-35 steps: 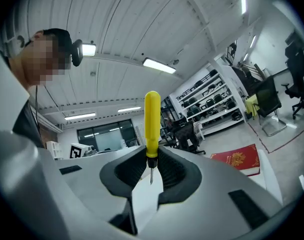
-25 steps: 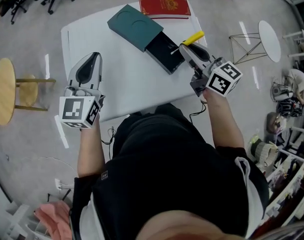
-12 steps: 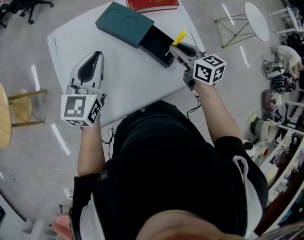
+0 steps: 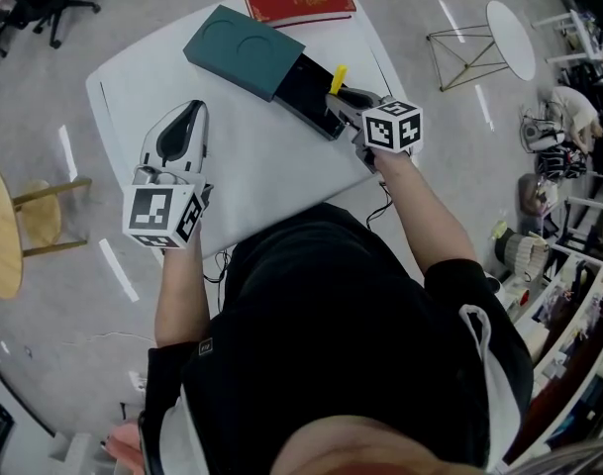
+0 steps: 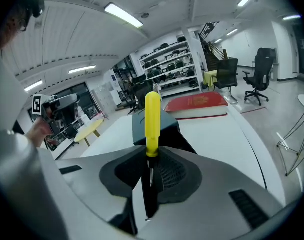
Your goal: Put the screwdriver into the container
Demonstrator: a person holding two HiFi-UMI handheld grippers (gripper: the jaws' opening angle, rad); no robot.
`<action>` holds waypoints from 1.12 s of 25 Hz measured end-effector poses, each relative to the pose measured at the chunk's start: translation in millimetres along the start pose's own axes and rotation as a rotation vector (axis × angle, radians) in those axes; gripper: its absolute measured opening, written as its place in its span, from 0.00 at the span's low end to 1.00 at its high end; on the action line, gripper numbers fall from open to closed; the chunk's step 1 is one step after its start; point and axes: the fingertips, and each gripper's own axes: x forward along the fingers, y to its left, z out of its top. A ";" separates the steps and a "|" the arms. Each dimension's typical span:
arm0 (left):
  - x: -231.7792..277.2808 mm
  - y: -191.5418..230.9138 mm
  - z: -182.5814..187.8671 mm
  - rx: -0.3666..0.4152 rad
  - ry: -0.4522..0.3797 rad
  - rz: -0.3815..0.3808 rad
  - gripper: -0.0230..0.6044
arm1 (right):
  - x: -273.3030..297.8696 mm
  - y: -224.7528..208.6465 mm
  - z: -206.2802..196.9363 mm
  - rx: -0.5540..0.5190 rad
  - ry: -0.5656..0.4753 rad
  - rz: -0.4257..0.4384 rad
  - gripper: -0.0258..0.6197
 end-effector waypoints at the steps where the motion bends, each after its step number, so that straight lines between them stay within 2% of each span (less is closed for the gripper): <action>1: 2.1 0.2 -1.2 -0.003 0.003 0.001 0.08 | 3.4 -2.0 -0.7 0.001 0.009 0.001 0.17; 8: 18.7 -0.3 -13.4 -0.025 0.025 -0.007 0.08 | 36.2 -14.2 -10.2 0.021 0.121 0.006 0.17; 18: 26.6 -1.0 -19.0 -0.036 0.022 -0.020 0.08 | 67.8 -25.8 -33.8 -0.046 0.330 -0.045 0.17; 22: 22.3 -0.7 -20.7 -0.043 0.015 -0.015 0.08 | 74.1 -23.6 -41.7 0.021 0.369 -0.032 0.17; 28: 13.5 -3.0 -23.0 -0.055 0.002 -0.012 0.08 | 76.5 -26.2 -52.9 0.060 0.418 -0.061 0.17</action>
